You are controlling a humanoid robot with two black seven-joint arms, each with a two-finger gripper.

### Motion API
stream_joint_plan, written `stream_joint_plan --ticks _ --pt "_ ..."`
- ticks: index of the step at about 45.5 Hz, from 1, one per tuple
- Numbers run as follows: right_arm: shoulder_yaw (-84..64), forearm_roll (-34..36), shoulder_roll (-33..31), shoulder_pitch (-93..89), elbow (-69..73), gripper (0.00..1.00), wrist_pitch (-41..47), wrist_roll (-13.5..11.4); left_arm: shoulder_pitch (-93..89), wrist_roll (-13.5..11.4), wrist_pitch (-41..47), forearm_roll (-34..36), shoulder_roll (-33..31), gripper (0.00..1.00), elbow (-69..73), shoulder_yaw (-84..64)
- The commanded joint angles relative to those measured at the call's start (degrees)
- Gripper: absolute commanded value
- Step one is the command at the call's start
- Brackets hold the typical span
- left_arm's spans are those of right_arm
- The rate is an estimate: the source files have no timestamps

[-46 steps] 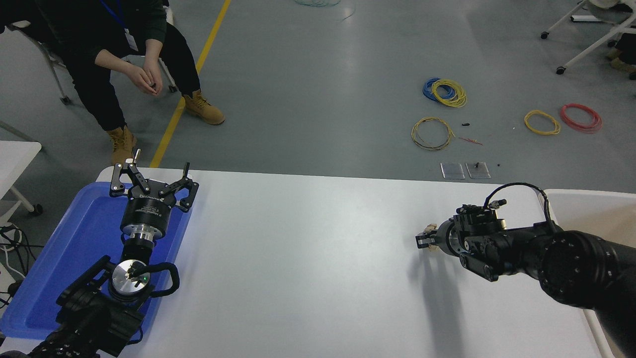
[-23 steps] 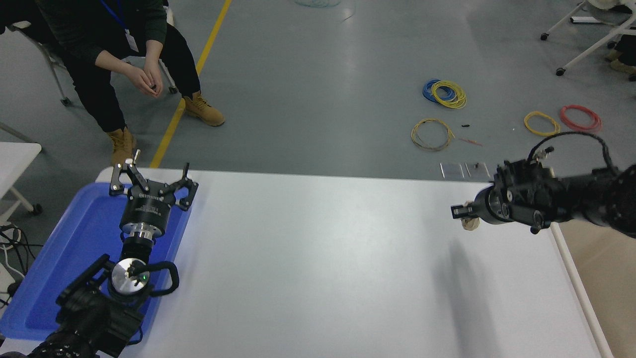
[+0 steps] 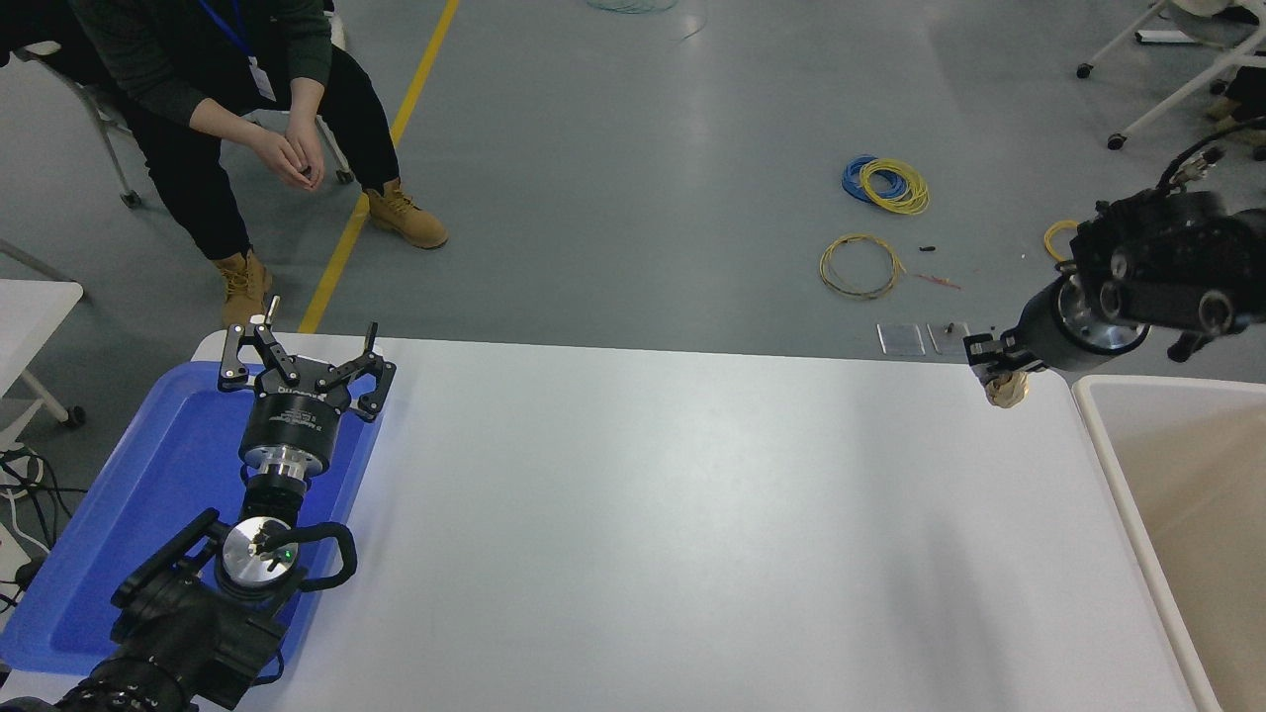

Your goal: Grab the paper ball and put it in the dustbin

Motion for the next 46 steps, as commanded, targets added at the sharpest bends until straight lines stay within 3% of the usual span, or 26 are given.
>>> stream_joint_plan --ticks 1,46 --pt "-1.05 0.03 -1.76 8.69 4.25 0.00 4.50 -0.01 0.00 0.00 -0.01 0.00 0.01 1.00 0.00 0.00" --pt "-1.05 -2.25 -4.13 13.88 6.98 0.00 7.40 -0.01 0.00 0.00 0.07 0.00 0.00 1.00 0.00 0.00"
